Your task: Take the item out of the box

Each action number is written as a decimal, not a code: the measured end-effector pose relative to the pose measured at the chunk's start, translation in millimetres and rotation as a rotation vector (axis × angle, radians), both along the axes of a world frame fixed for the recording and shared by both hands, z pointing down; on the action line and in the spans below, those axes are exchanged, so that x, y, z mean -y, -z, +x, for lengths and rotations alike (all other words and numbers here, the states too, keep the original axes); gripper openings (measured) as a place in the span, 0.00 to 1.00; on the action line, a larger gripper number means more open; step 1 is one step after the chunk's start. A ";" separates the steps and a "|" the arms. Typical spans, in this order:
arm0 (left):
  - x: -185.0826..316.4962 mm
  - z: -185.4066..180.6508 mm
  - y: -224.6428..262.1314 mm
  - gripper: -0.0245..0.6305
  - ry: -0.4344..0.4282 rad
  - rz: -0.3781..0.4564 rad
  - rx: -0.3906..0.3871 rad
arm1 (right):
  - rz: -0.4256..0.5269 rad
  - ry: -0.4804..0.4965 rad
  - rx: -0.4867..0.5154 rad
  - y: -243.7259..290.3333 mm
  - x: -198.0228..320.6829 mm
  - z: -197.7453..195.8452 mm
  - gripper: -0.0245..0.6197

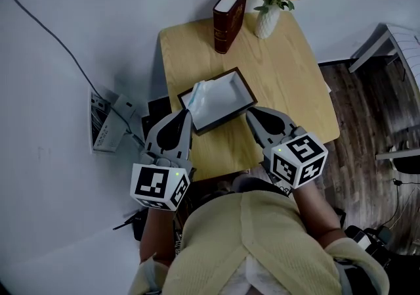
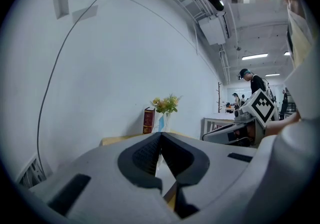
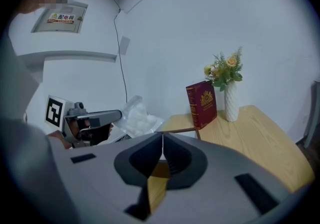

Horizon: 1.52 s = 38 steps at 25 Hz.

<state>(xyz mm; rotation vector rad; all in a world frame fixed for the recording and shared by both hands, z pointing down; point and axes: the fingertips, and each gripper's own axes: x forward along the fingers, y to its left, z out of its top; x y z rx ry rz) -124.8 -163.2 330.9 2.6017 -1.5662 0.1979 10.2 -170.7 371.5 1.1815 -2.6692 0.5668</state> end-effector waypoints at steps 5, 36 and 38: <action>-3.9 1.2 4.8 0.07 0.005 0.011 -0.020 | 0.008 -0.002 0.000 1.4 -3.4 0.4 0.08; -2.5 2.1 0.1 0.07 0.007 0.000 -0.022 | 0.033 -0.049 0.012 5.7 1.4 10.8 0.08; -1.6 1.9 0.1 0.07 0.008 -0.001 -0.024 | 0.033 -0.049 0.011 5.8 2.3 10.8 0.08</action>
